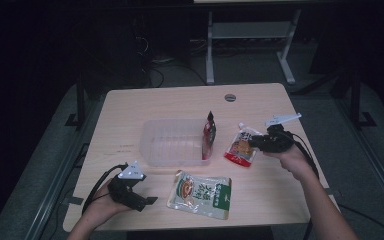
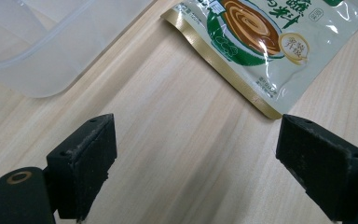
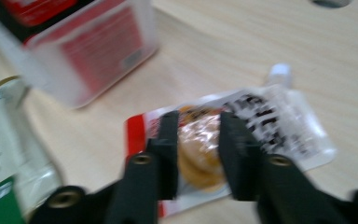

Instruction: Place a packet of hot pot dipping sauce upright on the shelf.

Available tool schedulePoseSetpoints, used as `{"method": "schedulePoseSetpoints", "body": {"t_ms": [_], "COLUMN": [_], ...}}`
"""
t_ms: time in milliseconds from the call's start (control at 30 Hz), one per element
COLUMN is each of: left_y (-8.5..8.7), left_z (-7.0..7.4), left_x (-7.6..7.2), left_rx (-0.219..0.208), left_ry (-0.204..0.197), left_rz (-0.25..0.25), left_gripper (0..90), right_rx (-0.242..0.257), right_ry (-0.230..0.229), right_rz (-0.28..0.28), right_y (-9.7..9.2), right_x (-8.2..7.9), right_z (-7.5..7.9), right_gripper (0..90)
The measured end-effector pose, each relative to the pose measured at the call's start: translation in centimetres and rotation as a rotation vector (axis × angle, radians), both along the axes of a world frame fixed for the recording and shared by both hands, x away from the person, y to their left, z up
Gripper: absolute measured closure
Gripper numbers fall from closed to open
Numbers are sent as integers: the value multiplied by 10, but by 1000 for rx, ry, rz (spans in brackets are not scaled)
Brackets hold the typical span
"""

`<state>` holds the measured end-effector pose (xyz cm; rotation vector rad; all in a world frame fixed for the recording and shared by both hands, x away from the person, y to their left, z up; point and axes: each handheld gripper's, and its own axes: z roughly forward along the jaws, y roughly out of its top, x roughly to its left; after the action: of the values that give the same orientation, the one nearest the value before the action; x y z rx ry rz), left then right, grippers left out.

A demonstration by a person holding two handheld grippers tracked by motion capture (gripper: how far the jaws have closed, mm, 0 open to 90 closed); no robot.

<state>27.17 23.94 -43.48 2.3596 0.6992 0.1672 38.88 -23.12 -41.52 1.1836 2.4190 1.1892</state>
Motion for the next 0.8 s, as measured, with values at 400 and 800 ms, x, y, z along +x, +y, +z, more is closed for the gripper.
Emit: {"method": "schedulePoseSetpoints", "body": {"t_ms": [400, 800], "left_y": [0, 0], "left_z": [0, -2], "left_x": [0, 0], "left_rx": [3, 3], "left_ry": [-1, 10], "left_rz": [-10, -8], "left_gripper": [121, 123], "right_rx": [-50, -53], "right_ry": [10, 14], "right_rz": [-42, -106], "right_y": [17, 18], "right_x": [50, 74], "right_z": [-16, -43], "right_gripper": [896, 897]}}
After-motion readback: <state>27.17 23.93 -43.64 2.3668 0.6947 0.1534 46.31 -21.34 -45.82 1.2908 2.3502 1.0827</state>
